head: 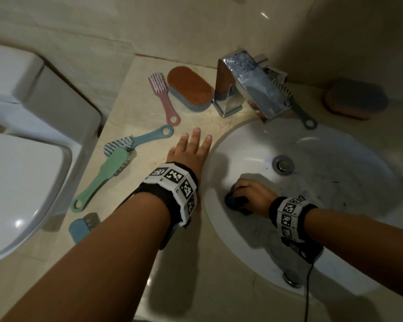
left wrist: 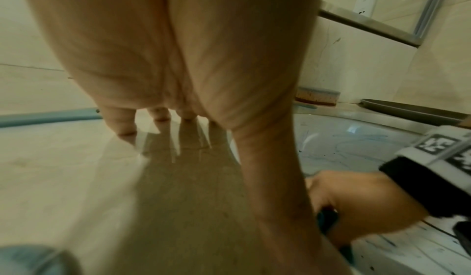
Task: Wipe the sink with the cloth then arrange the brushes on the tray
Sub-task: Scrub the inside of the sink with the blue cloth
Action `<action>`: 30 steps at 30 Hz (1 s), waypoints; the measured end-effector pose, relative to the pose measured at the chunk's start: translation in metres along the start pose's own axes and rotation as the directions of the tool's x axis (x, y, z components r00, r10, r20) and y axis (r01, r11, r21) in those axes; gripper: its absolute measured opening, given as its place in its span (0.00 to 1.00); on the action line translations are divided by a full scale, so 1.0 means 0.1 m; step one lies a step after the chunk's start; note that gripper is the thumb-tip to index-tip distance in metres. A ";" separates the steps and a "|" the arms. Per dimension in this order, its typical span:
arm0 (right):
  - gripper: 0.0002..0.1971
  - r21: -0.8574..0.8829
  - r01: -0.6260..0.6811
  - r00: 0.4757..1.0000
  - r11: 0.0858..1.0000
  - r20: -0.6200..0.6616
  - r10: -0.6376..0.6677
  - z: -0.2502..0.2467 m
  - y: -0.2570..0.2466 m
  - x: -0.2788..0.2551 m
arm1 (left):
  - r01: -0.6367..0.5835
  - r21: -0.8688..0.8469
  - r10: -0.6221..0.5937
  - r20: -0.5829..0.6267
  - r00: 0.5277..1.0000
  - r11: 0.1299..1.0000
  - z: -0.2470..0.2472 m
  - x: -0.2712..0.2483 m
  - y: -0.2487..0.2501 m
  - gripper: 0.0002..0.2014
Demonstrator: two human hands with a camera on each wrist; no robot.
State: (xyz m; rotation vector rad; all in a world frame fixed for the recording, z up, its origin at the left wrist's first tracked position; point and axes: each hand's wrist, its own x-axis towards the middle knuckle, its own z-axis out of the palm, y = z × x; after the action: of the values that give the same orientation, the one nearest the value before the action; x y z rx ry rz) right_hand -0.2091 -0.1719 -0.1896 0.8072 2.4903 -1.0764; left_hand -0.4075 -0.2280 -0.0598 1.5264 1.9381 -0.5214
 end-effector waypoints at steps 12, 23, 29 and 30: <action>0.16 0.073 -0.353 0.873 0.933 -0.331 0.357 -0.47 0.44 0.31 | -0.013 0.004 0.013 -0.013 1.000 1.000 0.04 0.03 -0.02 0.69; 0.15 -0.003 -0.232 0.950 0.973 -0.216 0.226 -0.37 0.29 0.31 | -0.010 -0.004 0.010 -0.006 1.000 1.000 0.01 0.01 -0.01 0.67; 0.15 -0.062 -0.278 0.946 0.959 -0.193 0.262 -0.32 0.21 0.28 | -0.016 0.017 0.016 -0.013 1.000 1.000 0.03 0.04 -0.02 0.69; 0.13 -0.098 -0.251 0.961 0.963 -0.147 0.236 -0.25 0.12 0.22 | -0.015 0.019 0.015 -0.009 1.000 1.000 0.03 0.04 -0.02 0.68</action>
State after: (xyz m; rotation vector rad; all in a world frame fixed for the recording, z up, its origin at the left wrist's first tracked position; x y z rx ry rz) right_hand -0.2203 -0.1387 -0.1906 1.1497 2.4509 -0.8100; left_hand -0.4096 -0.2279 -0.0644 1.5567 1.9325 -0.5283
